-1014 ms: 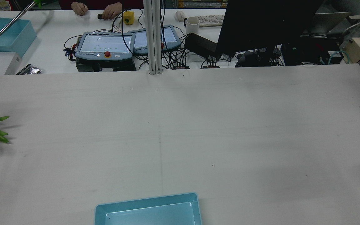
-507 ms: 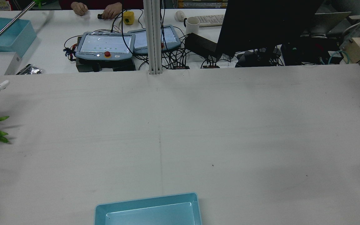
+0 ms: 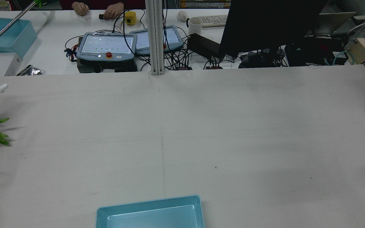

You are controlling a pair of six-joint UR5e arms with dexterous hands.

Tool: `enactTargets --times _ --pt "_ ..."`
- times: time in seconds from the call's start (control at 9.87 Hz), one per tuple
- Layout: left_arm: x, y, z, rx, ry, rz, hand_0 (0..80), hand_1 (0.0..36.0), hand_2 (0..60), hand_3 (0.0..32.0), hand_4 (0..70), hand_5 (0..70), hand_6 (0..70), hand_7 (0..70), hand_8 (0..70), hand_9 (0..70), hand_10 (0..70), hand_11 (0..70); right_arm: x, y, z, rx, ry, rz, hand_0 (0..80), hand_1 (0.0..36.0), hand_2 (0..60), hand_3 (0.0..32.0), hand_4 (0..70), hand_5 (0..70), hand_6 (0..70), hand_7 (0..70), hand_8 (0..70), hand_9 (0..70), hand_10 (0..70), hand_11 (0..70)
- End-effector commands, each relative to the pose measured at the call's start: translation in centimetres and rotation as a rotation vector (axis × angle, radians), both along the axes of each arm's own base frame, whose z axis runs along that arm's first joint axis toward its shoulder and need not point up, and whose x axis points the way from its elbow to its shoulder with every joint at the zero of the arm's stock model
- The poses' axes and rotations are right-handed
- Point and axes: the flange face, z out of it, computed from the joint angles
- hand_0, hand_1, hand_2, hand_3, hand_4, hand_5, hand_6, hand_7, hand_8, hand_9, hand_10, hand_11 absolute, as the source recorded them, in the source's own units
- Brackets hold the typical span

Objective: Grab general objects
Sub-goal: 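Open the left hand fingers around the dragon fruit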

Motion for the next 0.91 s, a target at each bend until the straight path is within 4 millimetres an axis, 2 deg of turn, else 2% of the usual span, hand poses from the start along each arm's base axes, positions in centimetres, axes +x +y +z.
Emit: enactTargets --times 0.0,0.3,0.51,0.61,0.81 --pt "-2.2 3.9 -0.7 0.015 0.016 0.004 52.1 16.9 0.0 32.0 0.0 0.0 0.0 0.0 1.7 0.0 0.0 0.0 0.0 0.0 0.0 -0.001 0.000 0.000 0.0 0.0 0.0 0.0 0.0 0.0 0.0 0.0 0.0 0.0 0.0 0.0" --pt "-1.7 3.5 1.5 0.047 0.031 0.002 52.3 17.3 0.0 32.0 0.0 0.0 0.0 0.0 1.9 0.0 0.0 0.0 0.0 0.0 0.0 0.000 0.000 0.000 0.0 0.0 0.0 0.0 0.0 0.0 0.0 0.0 0.0 0.0 0.0 0.0" --pt "-1.5 3.8 4.0 0.086 0.045 0.008 51.4 16.3 0.0 32.0 0.0 0.0 0.0 0.0 1.6 0.0 0.0 0.0 0.0 0.0 0.0 -0.001 0.000 0.000 0.0 0.0 0.0 0.0 0.0 0.0 0.0 0.0 0.0 0.0 0.0 0.0" --pt "-1.5 4.0 4.6 0.105 0.055 0.010 50.9 15.4 0.0 32.0 0.0 0.0 0.0 0.0 1.5 0.0 0.0 0.0 0.0 0.0 0.0 0.000 0.000 0.000 0.0 0.0 0.0 0.0 0.0 0.0 0.0 0.0 0.0 0.0 0.0 0.0" --pt "-1.1 4.0 4.5 0.132 0.030 0.009 50.9 15.5 0.0 32.0 0.0 0.0 0.0 0.0 1.1 0.0 0.0 0.0 0.0 0.0 0.0 0.000 0.000 0.000 0.0 0.0 0.0 0.0 0.0 0.0 0.0 0.0 0.0 0.0 0.0 0.0"
